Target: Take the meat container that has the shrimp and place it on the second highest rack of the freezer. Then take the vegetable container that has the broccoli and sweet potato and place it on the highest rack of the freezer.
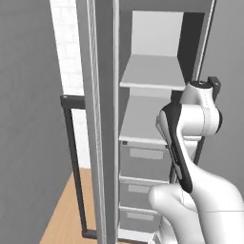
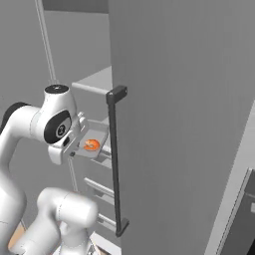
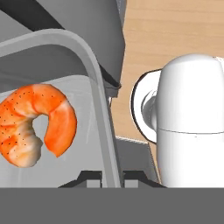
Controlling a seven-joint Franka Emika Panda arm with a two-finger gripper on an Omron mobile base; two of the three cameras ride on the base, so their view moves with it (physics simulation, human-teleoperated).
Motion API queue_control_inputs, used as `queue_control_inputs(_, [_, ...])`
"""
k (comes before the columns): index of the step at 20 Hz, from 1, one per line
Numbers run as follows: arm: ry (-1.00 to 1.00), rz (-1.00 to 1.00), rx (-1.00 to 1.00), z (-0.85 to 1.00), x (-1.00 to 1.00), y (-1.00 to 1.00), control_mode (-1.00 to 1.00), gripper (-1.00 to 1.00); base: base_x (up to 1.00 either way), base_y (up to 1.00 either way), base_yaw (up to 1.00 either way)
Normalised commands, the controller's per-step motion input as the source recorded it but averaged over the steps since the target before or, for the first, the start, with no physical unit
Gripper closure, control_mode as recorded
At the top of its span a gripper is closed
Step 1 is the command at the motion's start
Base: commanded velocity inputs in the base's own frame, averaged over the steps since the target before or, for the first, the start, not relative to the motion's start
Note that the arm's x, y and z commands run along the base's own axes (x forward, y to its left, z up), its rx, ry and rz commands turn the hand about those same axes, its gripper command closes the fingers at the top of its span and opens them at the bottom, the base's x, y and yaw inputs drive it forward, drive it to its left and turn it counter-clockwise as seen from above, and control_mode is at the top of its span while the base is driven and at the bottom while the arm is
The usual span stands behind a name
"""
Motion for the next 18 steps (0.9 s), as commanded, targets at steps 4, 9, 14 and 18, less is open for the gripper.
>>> queue_control_inputs(4, [0.00,0.00,0.00,0.00,0.00,0.00,1.00,1.00,0.39,0.22,-0.30])
queue_control_inputs(9, [0.00,0.00,0.00,0.00,0.00,0.00,1.00,1.00,0.30,0.47,-0.23])
queue_control_inputs(14, [0.00,0.00,0.00,0.00,0.00,0.00,1.00,1.00,0.18,0.44,-0.12])
queue_control_inputs(18, [0.00,0.00,0.00,0.00,0.00,0.00,1.00,1.00,0.23,0.38,-0.12])
